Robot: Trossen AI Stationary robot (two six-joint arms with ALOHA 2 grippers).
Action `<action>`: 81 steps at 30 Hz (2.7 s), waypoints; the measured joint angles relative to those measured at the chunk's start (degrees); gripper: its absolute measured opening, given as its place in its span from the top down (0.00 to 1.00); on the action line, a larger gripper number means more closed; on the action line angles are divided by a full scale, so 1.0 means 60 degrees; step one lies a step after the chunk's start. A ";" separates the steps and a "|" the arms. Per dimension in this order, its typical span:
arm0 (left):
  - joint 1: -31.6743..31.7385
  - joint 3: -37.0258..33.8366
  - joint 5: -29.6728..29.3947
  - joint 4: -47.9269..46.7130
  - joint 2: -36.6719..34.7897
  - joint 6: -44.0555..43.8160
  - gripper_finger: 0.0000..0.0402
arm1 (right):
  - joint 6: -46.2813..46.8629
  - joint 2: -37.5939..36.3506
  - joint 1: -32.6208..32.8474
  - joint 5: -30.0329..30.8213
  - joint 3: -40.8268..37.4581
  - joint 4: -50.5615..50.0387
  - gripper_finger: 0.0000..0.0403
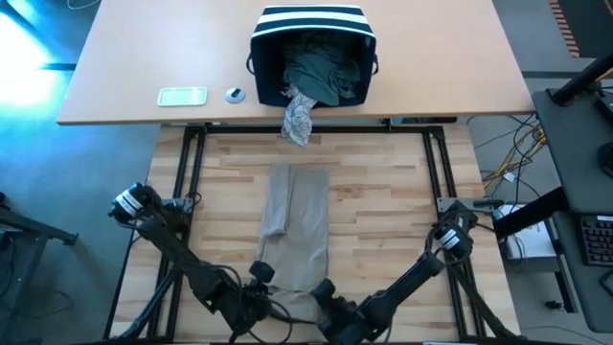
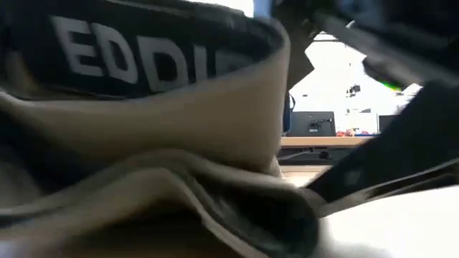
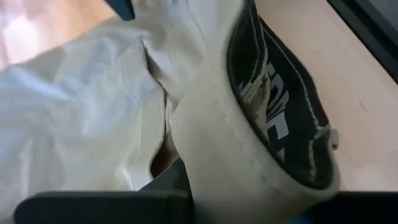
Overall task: Fold Laundry from Bin
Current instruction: Fold the brown shorts from the blue laundry basket
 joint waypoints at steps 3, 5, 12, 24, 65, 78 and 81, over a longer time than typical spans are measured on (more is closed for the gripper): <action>0.0007 0.0000 0.0158 -0.0006 0.0025 -0.0072 0.85 | 0.0684 -0.0018 -0.0082 -0.0099 -0.0230 0.0214 0.31; 0.0003 -0.0006 0.0171 -0.0095 0.0024 -0.0130 0.85 | 0.1230 -0.0041 -0.0079 -0.0114 -0.0348 0.0016 0.33; 0.0007 -0.0219 0.0334 -0.0157 -0.0023 -0.0138 0.85 | 0.1591 -0.0106 0.0153 -0.0575 -0.0417 -0.0824 0.37; 0.0327 -0.0473 0.0389 0.0286 -0.0709 -0.0478 0.86 | -0.1117 -0.0157 0.0219 -0.0666 -0.0364 -0.0789 0.29; 0.0750 -0.1305 0.1569 0.1101 -0.1866 -0.0489 0.67 | 0.2485 -0.0820 -0.0235 0.0357 -0.1346 0.3890 0.46; -0.0709 -0.1330 -0.0614 -0.2696 -0.2678 -0.4007 0.43 | 0.7072 -0.1387 -0.0377 0.0260 -0.1372 0.2076 0.97; -0.1363 -0.1644 -0.1395 -0.2685 -0.2678 -0.5190 0.40 | 0.9138 -0.1505 -0.0333 0.0495 -0.1426 0.0862 0.97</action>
